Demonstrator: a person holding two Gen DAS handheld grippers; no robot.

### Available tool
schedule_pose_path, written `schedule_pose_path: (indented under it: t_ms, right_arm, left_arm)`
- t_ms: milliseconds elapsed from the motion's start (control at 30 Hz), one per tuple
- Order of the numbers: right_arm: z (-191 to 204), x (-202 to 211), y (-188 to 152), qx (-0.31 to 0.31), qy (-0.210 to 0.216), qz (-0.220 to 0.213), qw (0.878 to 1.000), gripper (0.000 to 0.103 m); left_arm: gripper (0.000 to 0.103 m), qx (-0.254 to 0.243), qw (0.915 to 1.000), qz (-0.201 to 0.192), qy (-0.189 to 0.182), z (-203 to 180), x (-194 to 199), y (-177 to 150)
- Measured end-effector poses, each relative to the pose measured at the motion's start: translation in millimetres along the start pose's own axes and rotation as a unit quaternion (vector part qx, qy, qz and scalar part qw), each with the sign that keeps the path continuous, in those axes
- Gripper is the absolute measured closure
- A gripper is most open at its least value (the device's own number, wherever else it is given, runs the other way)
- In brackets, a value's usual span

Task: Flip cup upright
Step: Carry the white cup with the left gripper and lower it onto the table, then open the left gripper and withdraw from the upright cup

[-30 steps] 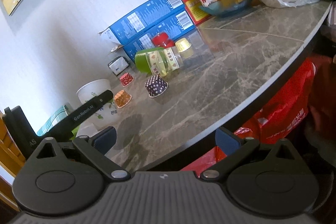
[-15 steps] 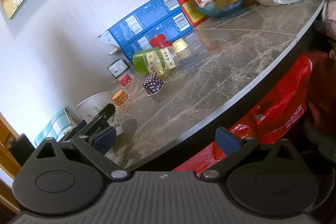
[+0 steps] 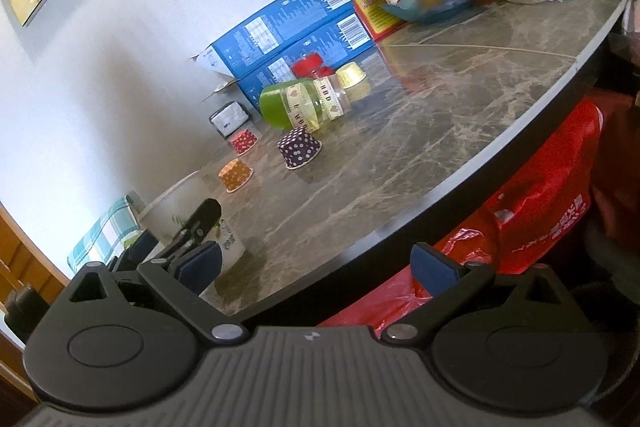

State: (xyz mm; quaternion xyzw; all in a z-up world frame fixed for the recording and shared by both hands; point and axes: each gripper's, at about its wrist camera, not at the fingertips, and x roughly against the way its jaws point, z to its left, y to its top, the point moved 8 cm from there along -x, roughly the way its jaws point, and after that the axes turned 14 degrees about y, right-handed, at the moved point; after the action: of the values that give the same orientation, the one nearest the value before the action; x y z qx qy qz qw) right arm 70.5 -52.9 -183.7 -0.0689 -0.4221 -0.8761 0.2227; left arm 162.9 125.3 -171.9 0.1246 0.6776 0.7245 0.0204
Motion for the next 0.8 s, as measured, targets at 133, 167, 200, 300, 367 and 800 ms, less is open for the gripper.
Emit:
schedule_pose_path:
  t_ms: [133,167,200,300,367,800]
  right_arm:
    - [0.7,-2.4,-2.3,-0.003,0.001,0.004,1.0,0.001]
    - [1.0,-2.9,-2.3,-0.004,0.001,0.004,1.0,0.001]
    - [1.4,-2.8,-2.7,-0.004,0.001,0.005,1.0,0.001]
    - [4.3,-2.5,-2.6,0.0,0.002,0.004,1.0,0.001]
    - [6.6,-1.6,-1.8,0.005,0.001,0.001,1.0,0.001]
    - [62.2,21.3,1.6,0.126,-0.034,-0.017,0.991,0.001]
  left_arm:
    - [0.014,-0.002,1.0,0.006,0.001,2.5,0.8,-4.1]
    - [0.014,-0.001,1.0,0.006,0.001,3.2,0.7,-3.6]
    - [0.014,-0.002,1.0,0.007,-0.002,3.0,0.6,-4.0]
    - [0.014,-0.004,0.9996,0.019,-0.019,1.6,0.2,-7.5]
    - [0.014,-0.004,0.9993,0.023,-0.031,1.1,4.0,-10.3]
    - [0.004,0.034,0.9943,0.031,-0.096,43.3,92.2,10.4]
